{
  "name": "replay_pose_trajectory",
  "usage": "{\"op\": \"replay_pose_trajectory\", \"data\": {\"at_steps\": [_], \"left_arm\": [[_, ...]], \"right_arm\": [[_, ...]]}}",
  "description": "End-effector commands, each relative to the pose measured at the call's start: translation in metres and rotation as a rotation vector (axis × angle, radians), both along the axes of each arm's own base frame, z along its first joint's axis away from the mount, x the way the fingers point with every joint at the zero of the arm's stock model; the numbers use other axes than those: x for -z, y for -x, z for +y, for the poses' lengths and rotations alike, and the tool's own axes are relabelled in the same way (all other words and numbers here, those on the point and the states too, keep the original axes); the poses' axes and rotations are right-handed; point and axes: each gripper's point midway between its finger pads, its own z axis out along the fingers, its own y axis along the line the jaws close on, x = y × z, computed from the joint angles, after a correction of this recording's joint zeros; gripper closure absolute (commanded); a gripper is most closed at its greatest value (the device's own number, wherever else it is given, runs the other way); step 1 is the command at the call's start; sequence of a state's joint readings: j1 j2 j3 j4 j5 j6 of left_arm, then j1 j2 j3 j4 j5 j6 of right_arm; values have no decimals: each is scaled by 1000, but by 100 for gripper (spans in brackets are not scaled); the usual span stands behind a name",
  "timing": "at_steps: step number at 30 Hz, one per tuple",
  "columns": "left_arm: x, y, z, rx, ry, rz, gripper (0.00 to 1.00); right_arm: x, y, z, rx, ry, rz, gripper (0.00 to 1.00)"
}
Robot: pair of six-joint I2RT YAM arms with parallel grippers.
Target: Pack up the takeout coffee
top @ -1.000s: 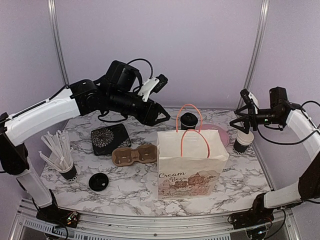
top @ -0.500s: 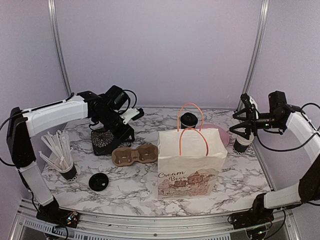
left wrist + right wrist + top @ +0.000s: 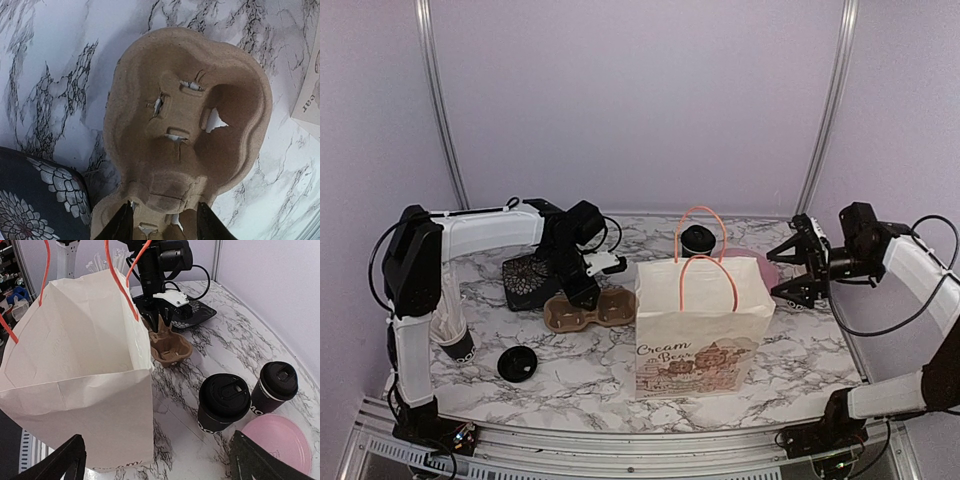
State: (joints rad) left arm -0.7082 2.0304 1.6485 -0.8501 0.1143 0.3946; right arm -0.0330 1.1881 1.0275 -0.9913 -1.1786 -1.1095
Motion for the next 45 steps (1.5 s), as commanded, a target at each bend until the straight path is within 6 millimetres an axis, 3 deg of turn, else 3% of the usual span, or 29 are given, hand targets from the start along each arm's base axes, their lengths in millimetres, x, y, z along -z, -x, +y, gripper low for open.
{"op": "replay_pose_trajectory", "data": {"at_steps": [1, 17, 20, 27, 33, 40, 45], "left_arm": [[2, 6, -1, 59, -28, 17, 57], [28, 2, -1, 81, -78, 40, 60], [31, 2, -3, 84, -76, 47, 63], [20, 6, -14, 83, -19, 62, 69], [-28, 7, -19, 66, 42, -22, 70], [-133, 27, -27, 68, 216, -188, 70], [-200, 46, -28, 75, 334, -292, 71]], "right_arm": [[-1, 4, 8, -36, -8, -13, 4], [14, -1, 6, -23, 17, 31, 4], [15, 4, 13, -53, 21, 35, 4], [17, 4, 13, -55, 24, 44, 4], [6, 6, 13, -58, 37, 23, 4], [-43, 1, 12, -55, 58, -45, 4], [-66, -5, 24, -89, 51, -39, 4]]}}
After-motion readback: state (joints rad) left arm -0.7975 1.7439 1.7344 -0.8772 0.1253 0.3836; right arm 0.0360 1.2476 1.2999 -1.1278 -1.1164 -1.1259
